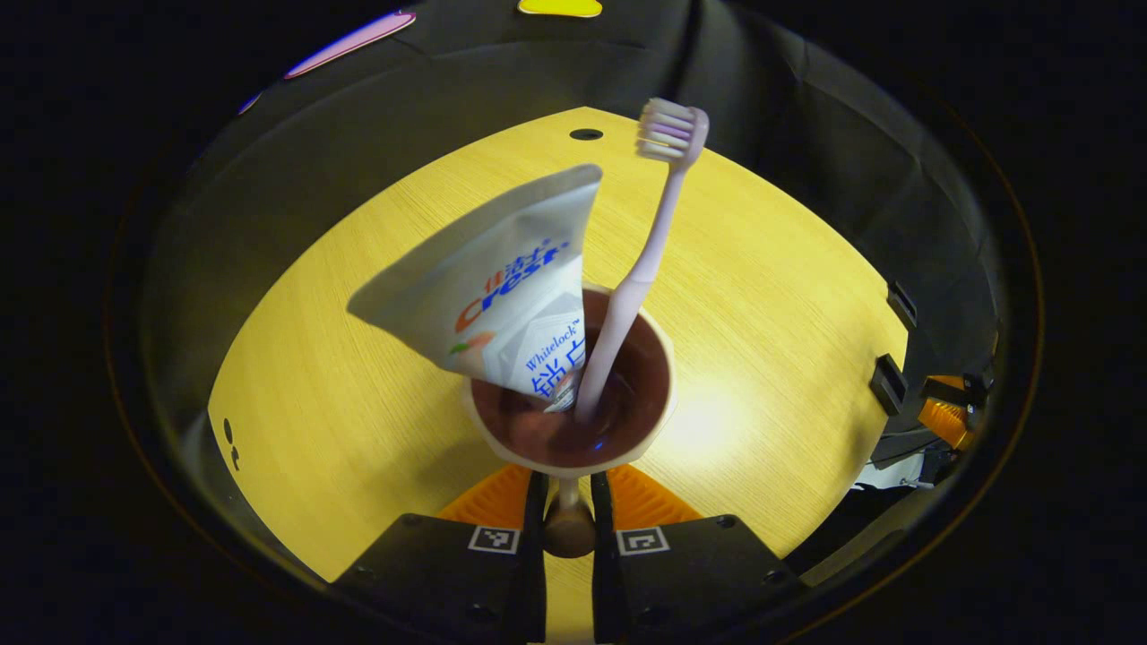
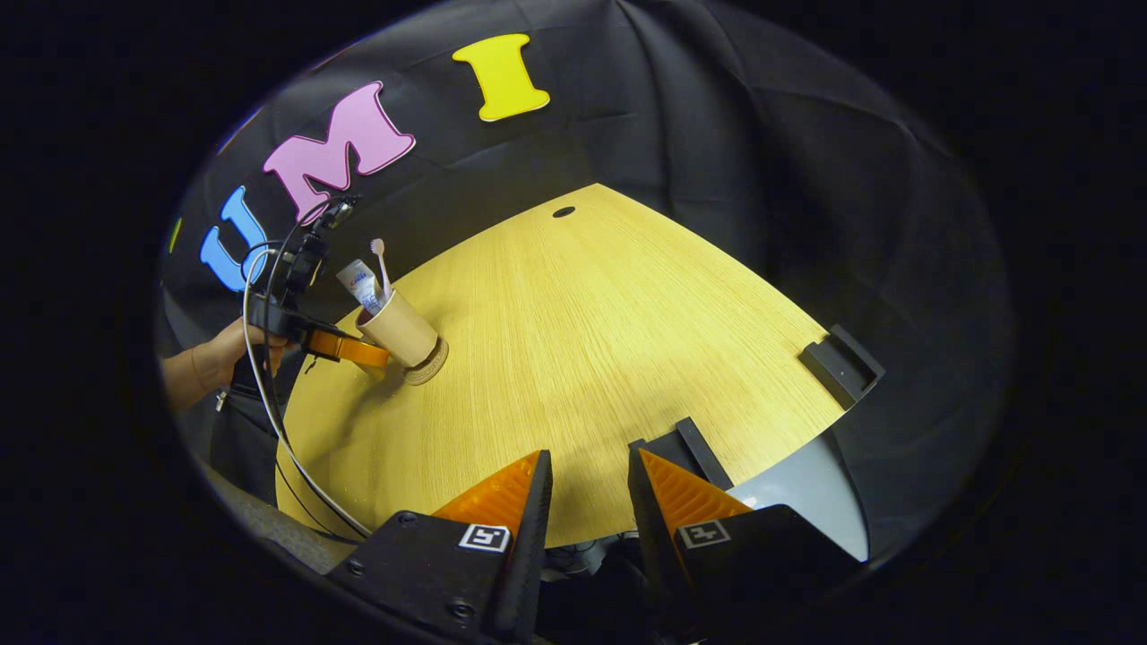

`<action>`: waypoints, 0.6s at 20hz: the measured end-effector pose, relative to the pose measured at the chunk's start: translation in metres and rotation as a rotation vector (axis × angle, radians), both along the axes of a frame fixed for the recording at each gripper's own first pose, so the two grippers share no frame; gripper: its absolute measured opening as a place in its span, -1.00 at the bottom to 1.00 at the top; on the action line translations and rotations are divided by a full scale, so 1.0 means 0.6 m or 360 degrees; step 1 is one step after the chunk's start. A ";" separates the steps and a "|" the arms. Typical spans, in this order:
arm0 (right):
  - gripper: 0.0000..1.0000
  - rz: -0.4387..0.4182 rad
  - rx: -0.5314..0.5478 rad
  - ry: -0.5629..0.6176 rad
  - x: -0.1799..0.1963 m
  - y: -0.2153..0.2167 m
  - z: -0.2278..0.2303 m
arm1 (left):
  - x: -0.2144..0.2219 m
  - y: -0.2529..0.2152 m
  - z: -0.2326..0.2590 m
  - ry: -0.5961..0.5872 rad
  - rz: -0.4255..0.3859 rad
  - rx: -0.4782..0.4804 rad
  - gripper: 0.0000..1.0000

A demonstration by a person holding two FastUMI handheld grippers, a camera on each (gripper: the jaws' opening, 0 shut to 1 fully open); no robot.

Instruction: Put the toothbrush and toothpaste on the desktop into the cup, then pick up the cup and place it on the coaster on the desktop.

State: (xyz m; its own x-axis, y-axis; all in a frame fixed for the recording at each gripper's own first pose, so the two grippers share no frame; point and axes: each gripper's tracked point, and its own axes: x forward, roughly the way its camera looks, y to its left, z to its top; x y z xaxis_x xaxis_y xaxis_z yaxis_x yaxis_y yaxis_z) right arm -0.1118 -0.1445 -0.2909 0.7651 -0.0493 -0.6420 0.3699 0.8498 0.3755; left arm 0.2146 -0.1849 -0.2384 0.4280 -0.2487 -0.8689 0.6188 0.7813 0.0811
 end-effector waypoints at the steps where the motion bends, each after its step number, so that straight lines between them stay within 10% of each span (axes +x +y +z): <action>1: 0.06 -0.0002 0.0002 0.0004 0.001 -0.001 -0.001 | 0.000 -0.001 -0.006 0.0004 -0.0005 0.0012 -0.51; 12: 0.06 -0.0005 0.0013 0.0033 0.012 0.007 -0.008 | 0.000 0.005 -0.016 -0.0027 -0.0026 0.0043 -0.35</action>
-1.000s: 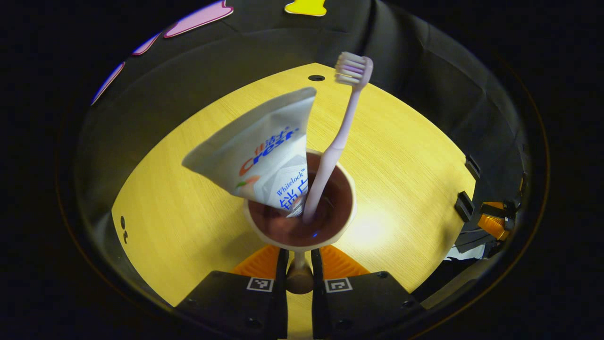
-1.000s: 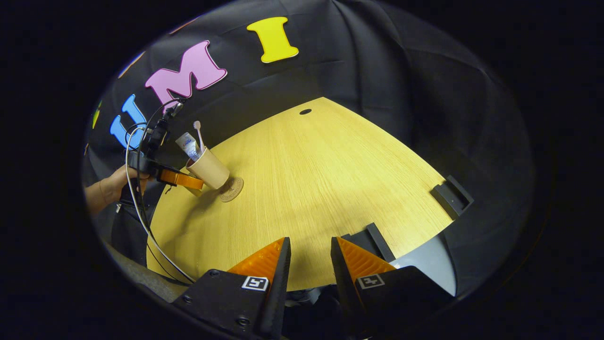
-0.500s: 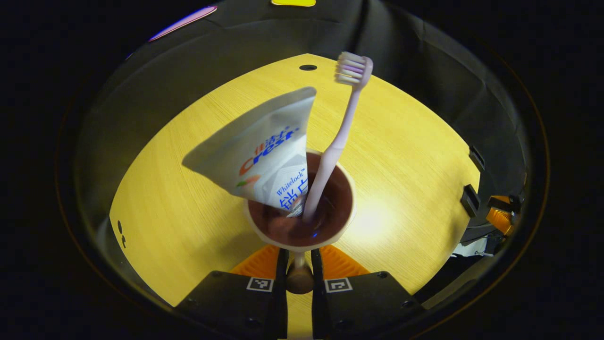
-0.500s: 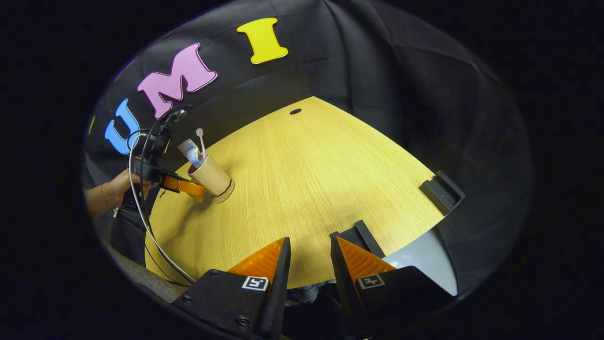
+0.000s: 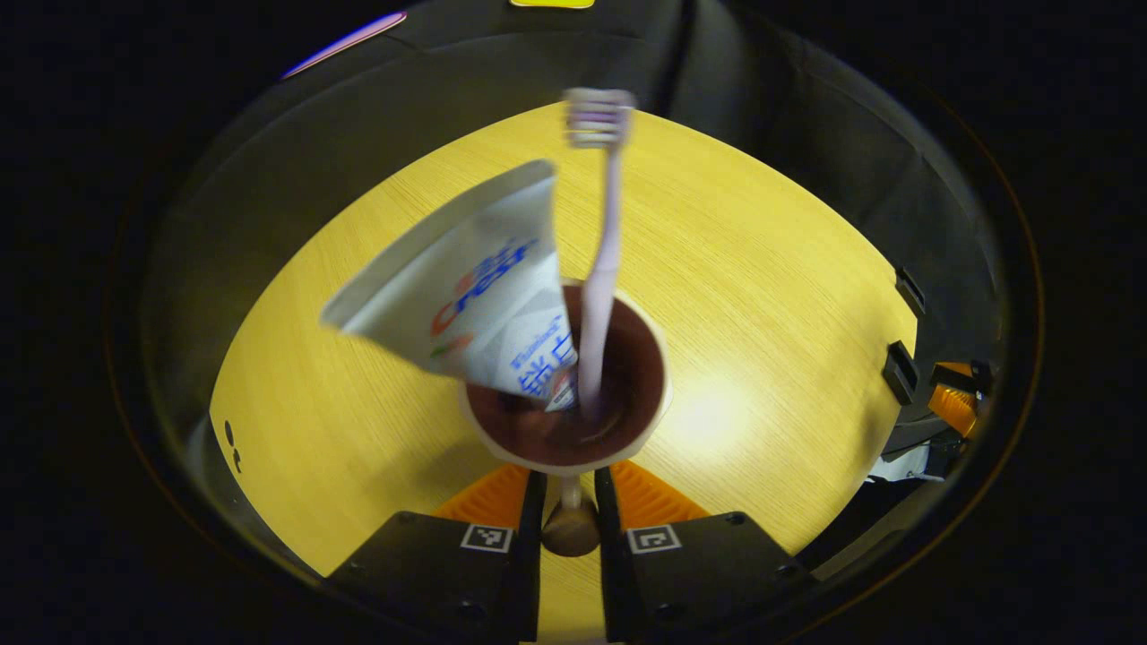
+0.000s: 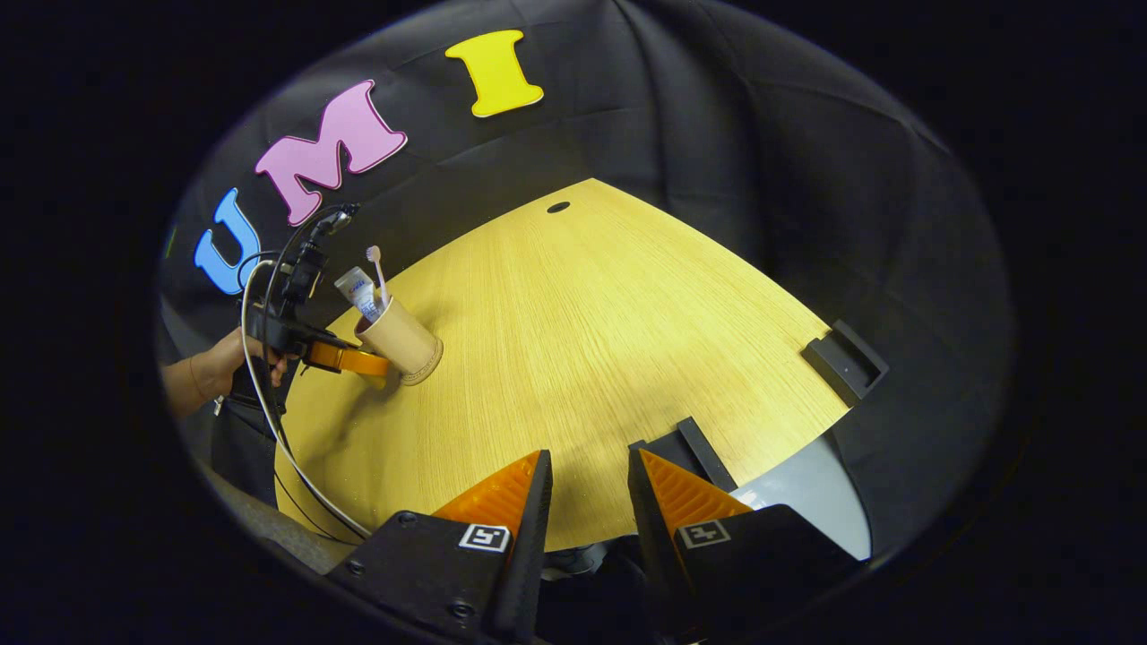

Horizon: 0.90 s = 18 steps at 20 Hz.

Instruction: Put the toothbrush and toothpaste on the desktop into the cup, then pick up the cup and place it on the coaster on the desktop.

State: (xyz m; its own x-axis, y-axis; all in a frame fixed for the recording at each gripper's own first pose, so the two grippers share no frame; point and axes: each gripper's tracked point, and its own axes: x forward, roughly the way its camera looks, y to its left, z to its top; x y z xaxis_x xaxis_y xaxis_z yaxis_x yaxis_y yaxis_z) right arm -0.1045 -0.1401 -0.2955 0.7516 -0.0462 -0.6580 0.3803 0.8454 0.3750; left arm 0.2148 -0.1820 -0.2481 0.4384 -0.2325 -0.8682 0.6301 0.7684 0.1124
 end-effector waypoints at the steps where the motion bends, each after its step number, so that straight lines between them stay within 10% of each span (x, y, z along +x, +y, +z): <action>1: 0.06 0.0008 -0.0005 0.0002 0.000 0.002 0.000 | 0.004 0.002 0.004 -0.0028 -0.0003 0.0012 -0.30; 6: 0.06 0.0044 -0.0015 0.0002 0.007 0.015 0.003 | 0.001 0.005 0.017 -0.0078 -0.0006 -0.0012 0.58; 18: 0.06 0.0298 -0.0035 -0.0028 0.073 0.097 0.014 | -0.041 0.081 0.083 -0.0195 0.0121 -0.0156 0.74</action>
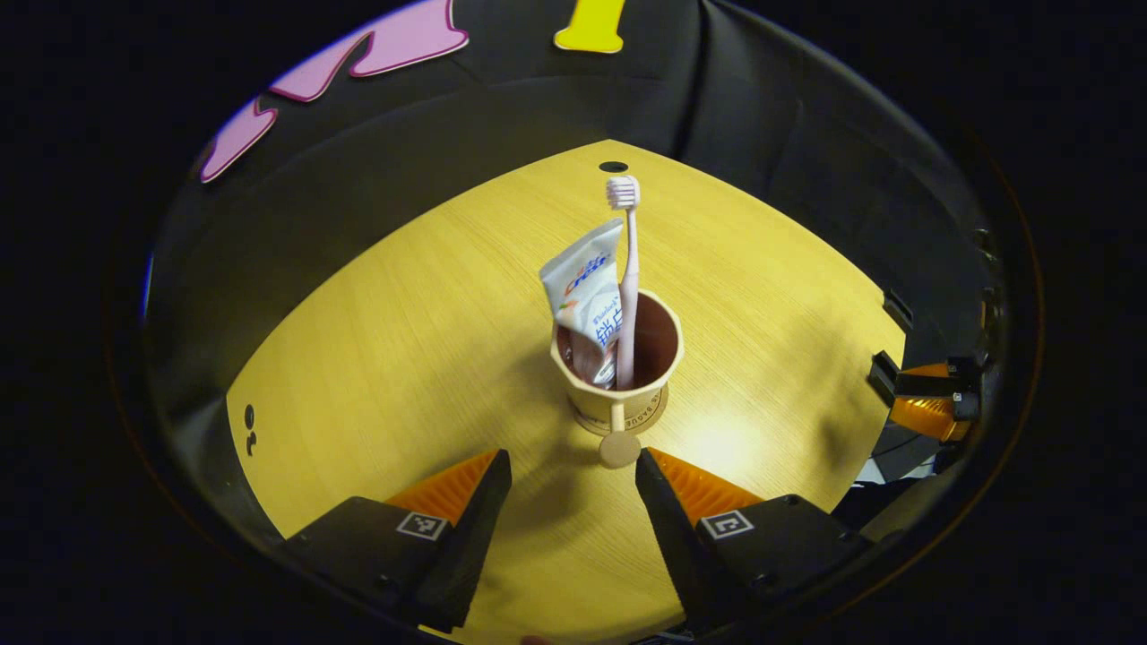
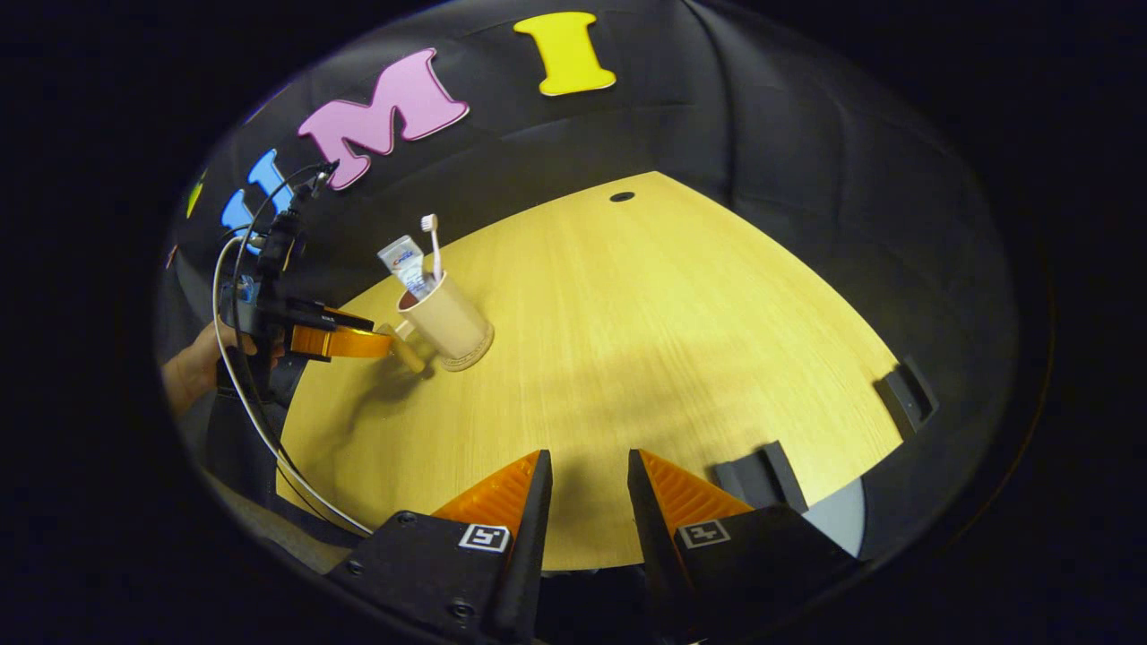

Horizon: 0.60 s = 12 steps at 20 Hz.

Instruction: Put the toothbrush and toothpaste on the desktop into the cup, then pick up the cup and place it on the coaster on the desktop.

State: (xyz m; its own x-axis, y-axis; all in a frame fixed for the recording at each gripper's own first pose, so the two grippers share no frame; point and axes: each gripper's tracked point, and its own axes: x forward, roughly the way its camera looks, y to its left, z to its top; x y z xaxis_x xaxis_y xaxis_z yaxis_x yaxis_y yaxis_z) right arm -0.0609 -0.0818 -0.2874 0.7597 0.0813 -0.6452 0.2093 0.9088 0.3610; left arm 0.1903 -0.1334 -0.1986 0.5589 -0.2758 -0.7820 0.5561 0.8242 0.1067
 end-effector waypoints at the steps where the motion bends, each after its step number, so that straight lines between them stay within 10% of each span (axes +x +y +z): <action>1: 0.06 0.0032 0.0000 -0.0001 0.007 0.010 0.001 | -0.004 0.010 0.006 -0.0016 0.0026 -0.0009 0.75; 2: 0.39 0.0062 0.0001 -0.0003 0.014 0.017 0.001 | -0.009 0.020 0.010 -0.0033 0.0049 -0.0020 0.75; 4: -0.27 0.0121 0.0005 -0.0004 0.025 0.036 0.001 | -0.022 0.044 0.021 -0.0065 0.0100 -0.0039 0.75; 5: 0.09 0.0153 0.0006 -0.0007 0.032 0.046 0.002 | -0.027 0.055 0.025 -0.0078 0.0125 -0.0048 0.75; 7: -0.20 0.0212 0.0004 -0.0012 0.042 0.062 0.005 | -0.042 0.082 0.035 -0.0099 0.0184 -0.0069 0.75; 9: 0.16 0.0262 0.0009 -0.0034 0.053 0.077 0.015 | -0.056 0.109 0.039 -0.0114 0.0267 -0.0112 0.74; 10: -0.14 0.0286 0.0012 -0.0045 0.061 0.084 0.021 | -0.066 0.120 0.039 -0.0109 0.0311 -0.0147 0.75; 12: 0.28 0.0332 0.0019 -0.0066 0.075 0.099 0.031 | -0.086 0.143 0.035 -0.0095 0.0385 -0.0223 0.74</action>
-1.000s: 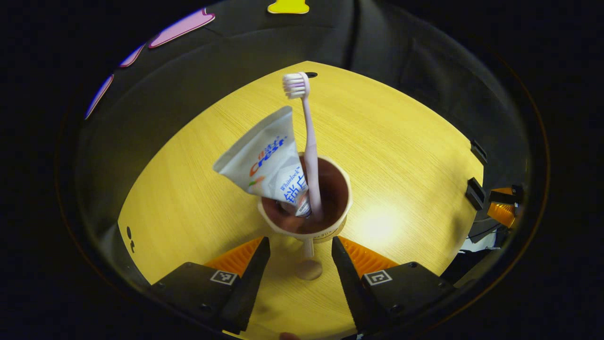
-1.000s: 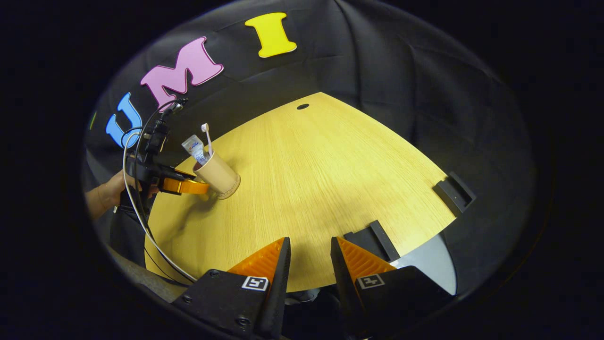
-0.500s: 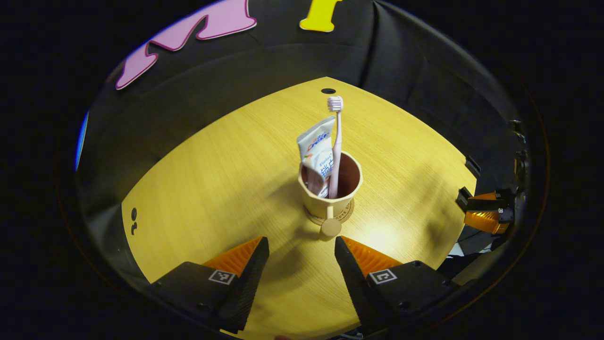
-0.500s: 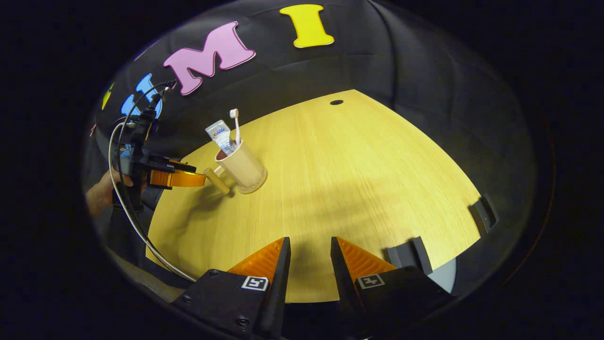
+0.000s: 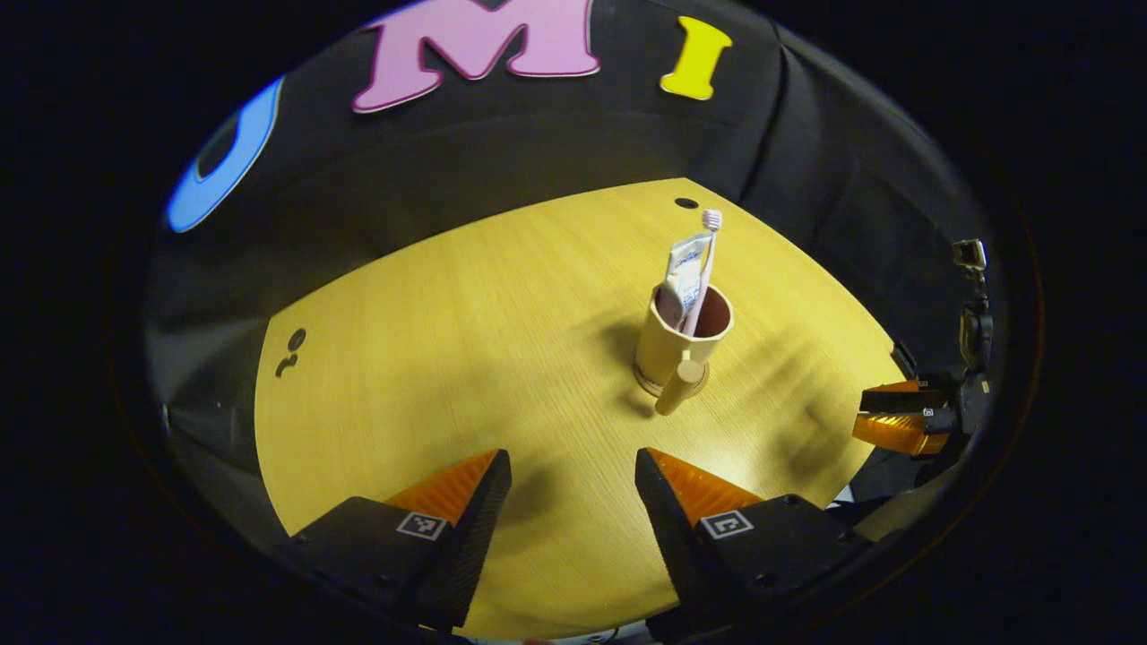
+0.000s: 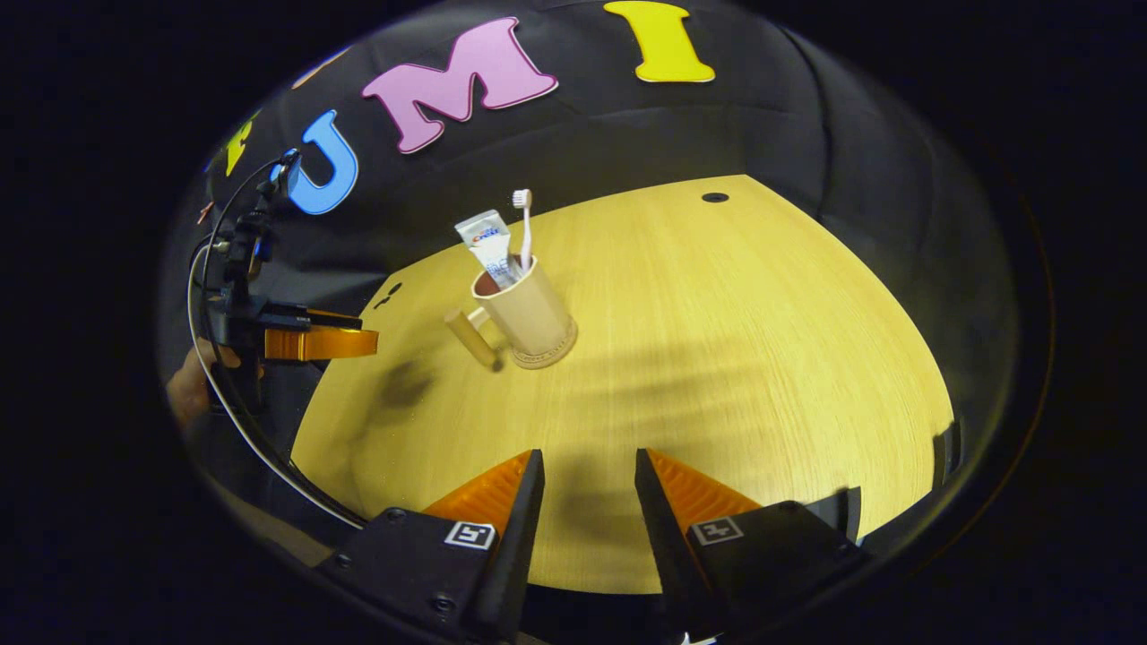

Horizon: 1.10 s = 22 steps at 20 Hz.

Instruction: Put the toothbrush and toothpaste on the desktop into the cup, then pick up the cup and place it on the coaster on the desktop.

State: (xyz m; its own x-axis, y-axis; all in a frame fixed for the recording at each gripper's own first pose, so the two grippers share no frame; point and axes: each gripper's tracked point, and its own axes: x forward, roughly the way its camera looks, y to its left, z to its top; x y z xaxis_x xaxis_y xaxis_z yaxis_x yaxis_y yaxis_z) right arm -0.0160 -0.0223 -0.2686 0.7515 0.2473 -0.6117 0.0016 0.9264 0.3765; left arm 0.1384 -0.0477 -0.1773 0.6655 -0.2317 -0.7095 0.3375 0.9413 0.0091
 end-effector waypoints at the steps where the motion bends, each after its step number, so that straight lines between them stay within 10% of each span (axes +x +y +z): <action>1: 0.32 0.0021 0.0006 -0.0007 0.007 0.007 0.005 | -0.010 0.010 -0.001 -0.0004 0.0036 -0.0037 0.73; 22: 0.95 0.0209 0.0068 -0.0104 0.042 0.112 0.083 | -0.132 0.077 -0.022 -0.0158 0.0349 -0.0262 0.82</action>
